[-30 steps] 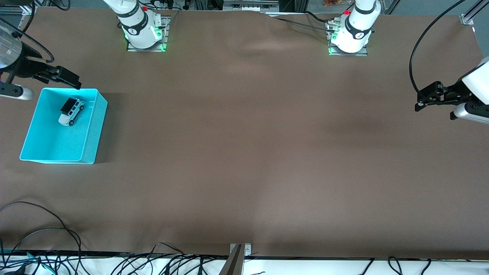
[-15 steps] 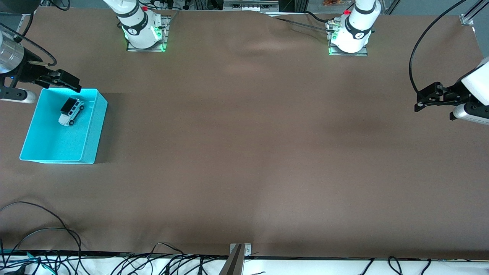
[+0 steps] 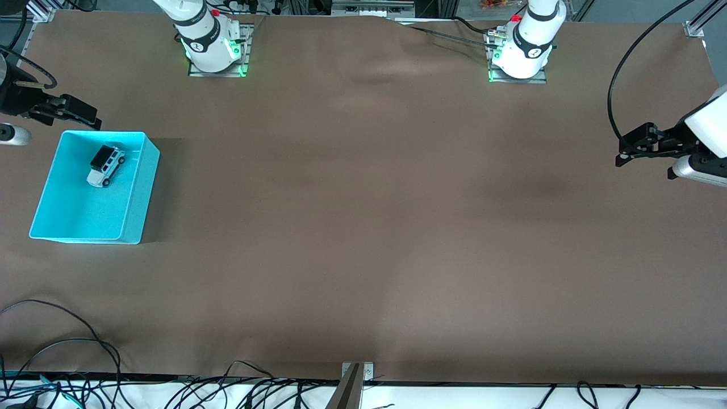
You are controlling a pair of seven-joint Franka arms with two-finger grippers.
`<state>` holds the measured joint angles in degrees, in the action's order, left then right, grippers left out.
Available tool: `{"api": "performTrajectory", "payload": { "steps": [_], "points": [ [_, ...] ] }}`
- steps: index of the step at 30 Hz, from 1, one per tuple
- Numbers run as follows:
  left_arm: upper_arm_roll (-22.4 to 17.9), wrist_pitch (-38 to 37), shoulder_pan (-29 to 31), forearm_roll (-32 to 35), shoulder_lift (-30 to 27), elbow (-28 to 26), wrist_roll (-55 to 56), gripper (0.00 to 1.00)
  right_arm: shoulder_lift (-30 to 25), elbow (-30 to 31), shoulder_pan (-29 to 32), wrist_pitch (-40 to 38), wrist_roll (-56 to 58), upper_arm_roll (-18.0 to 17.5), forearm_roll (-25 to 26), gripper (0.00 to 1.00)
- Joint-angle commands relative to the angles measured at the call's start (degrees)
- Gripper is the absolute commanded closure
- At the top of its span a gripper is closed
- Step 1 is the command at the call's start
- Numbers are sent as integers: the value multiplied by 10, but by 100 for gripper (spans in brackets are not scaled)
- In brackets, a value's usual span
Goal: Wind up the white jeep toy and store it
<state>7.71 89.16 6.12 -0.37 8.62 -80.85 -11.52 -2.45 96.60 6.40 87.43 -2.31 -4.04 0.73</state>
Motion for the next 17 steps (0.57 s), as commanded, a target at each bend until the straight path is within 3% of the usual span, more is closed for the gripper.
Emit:
{"api": "performTrajectory", "payload": {
  "steps": [1, 17],
  "points": [
    [3, -3, 2, -7, 5, 13, -3, 0, -11, -1, -12, -11, 8, 10, 0, 0],
    [3, 14, 2, -7, 10, 13, -2, 0, -10, -1, -12, -17, 10, 8, 1, 0]
  ]
}}
